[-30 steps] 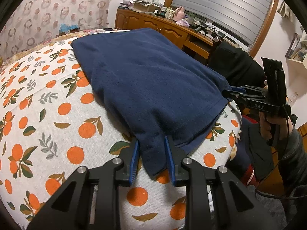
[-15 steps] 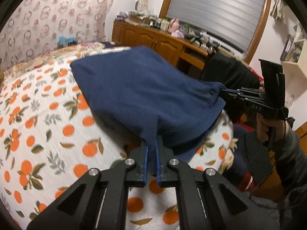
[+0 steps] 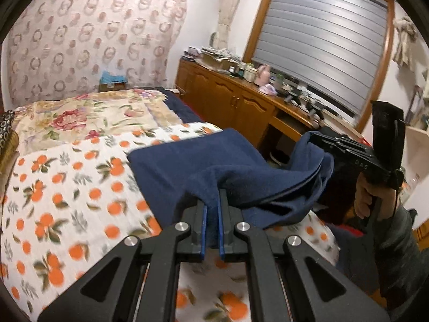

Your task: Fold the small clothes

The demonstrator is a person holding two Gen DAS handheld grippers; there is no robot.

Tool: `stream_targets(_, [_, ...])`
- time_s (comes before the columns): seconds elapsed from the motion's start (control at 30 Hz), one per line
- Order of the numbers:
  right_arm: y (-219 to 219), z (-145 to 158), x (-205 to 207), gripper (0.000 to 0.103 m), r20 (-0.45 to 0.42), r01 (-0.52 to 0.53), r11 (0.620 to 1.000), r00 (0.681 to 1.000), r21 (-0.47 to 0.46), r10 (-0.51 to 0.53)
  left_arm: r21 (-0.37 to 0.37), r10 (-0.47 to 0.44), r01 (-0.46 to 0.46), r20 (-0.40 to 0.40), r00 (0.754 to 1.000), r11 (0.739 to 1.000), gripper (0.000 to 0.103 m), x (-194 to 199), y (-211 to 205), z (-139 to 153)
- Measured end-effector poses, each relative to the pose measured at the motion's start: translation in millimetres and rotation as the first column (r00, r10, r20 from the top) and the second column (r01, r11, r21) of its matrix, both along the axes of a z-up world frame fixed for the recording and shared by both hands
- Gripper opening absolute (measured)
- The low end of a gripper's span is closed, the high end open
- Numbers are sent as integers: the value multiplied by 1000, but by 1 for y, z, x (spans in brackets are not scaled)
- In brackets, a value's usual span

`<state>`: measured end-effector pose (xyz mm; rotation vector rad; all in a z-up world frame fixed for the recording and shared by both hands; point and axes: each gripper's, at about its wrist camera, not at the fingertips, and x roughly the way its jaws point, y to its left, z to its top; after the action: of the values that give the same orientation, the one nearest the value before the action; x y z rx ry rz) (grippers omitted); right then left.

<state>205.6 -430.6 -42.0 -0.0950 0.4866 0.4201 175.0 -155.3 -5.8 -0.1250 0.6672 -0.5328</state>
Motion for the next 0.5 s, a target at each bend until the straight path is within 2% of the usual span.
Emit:
stream_targets(0.23, [12, -1, 63, 6, -12, -7, 1000, 1000, -12, 7, -4, 55, -55, -25, 998, 998, 4, 56, 9, -8])
stream_targets(0.5, [17, -25, 137, 6, -97, 5, 999, 995, -35, -9, 11, 83, -82, -74, 994, 997, 4, 112, 16, -24])
